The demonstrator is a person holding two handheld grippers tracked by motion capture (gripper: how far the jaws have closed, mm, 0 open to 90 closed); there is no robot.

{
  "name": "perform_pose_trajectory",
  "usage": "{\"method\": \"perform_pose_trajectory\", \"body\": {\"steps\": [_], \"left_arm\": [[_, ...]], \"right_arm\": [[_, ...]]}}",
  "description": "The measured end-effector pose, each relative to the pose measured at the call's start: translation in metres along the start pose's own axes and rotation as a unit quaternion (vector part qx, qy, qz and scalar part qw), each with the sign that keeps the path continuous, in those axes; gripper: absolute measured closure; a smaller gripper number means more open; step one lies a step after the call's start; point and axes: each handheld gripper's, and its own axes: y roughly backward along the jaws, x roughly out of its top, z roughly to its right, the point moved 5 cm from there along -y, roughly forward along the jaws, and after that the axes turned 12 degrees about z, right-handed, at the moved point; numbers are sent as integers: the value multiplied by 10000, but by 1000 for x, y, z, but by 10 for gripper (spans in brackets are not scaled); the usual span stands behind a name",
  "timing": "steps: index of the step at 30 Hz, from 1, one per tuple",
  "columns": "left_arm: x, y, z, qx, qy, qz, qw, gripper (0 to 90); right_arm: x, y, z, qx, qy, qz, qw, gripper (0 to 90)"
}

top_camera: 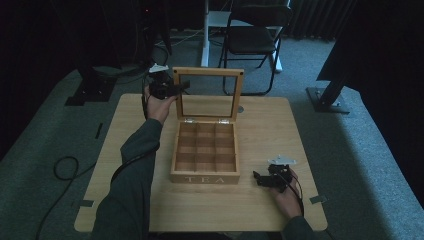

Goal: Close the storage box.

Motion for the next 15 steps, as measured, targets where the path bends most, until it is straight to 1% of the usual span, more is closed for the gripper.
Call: {"method": "perform_pose_trajectory", "body": {"steps": [3, 8, 11, 12, 13, 14, 15], "left_arm": [[-3, 11, 7, -73, -42, 17, 10000, 370], [-8, 23, 16, -130, -209, 10, 9997, 348], [-7, 32, 22, -155, -266, 152, 9994, 337], [-7, 32, 22, -155, -266, 152, 9994, 335], [-3, 40, 29, -89, -437, 249, 9987, 336], [-3, 40, 29, -89, -437, 249, 9987, 336], [-2, 43, 34, 37, -672, 200, 9975, 337]], "right_arm": [[0, 0, 0, -4, 2, 1, 10000, 131], [0, 0, 0, -2, 0, 1, 10000, 131], [0, 0, 0, -2, -1, 0, 10000, 131], [0, 0, 0, -2, -1, 0, 10000, 131], [0, 0, 0, -3, 0, 1, 10000, 131], [0, 0, 0, -3, 0, 1, 10000, 131], [0, 0, 0, -2, -1, 0, 10000, 131]]}}
